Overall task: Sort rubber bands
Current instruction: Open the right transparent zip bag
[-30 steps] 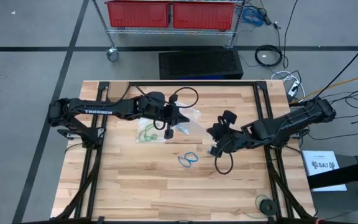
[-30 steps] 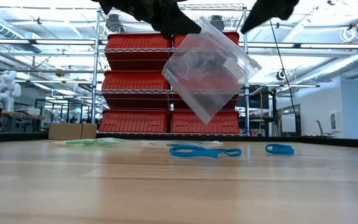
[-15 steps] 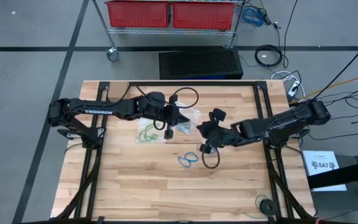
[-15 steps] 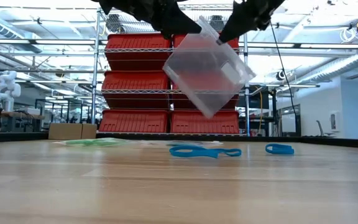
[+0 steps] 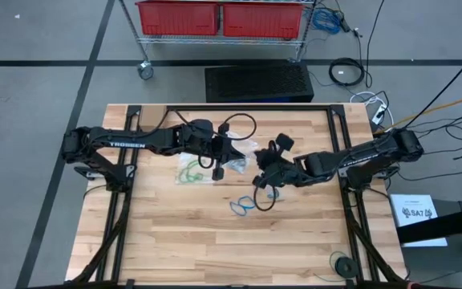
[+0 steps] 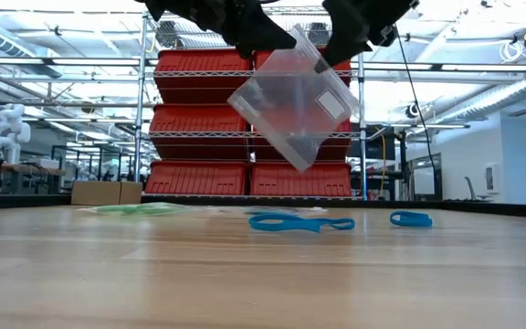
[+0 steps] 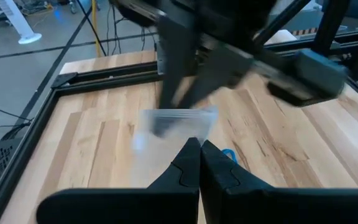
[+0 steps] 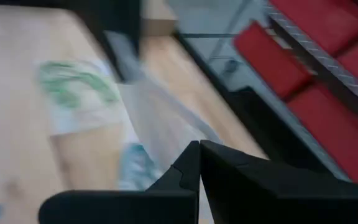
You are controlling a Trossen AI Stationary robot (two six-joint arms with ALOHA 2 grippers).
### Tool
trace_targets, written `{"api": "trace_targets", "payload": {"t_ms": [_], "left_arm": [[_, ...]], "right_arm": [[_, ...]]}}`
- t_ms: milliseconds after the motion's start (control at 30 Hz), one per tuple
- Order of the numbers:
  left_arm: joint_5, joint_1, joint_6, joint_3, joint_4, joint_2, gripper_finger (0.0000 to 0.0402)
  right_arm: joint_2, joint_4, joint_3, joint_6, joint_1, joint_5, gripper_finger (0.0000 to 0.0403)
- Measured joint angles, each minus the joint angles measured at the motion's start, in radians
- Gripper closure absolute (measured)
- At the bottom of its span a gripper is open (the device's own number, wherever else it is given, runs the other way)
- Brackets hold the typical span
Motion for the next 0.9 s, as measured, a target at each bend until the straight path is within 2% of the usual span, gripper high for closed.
{"api": "trace_targets", "payload": {"t_ms": [200,300,500,633,900], "left_arm": [[-0.028,-0.011,0.000,0.000,0.002,0.000,0.0401],[-0.055,-0.019,-0.001,-0.001,0.001,0.000,0.0401],[-0.082,-0.042,-0.002,-0.001,0.000,0.004,0.0401],[-0.083,-0.058,-0.019,-0.002,-0.001,0.005,0.0401],[-0.083,-0.082,-0.028,-0.002,-0.020,0.005,0.0401]], "right_arm": [[0.063,0.085,0.000,-0.062,0.001,-0.145,0.0403],[0.087,0.089,0.000,-0.046,0.001,-0.155,0.0403],[0.091,0.093,0.000,0.043,0.006,-0.097,0.0394],[0.091,0.093,0.000,0.053,0.006,-0.102,0.0342],[0.080,0.081,0.000,0.036,0.024,-0.116,0.0185]]}}
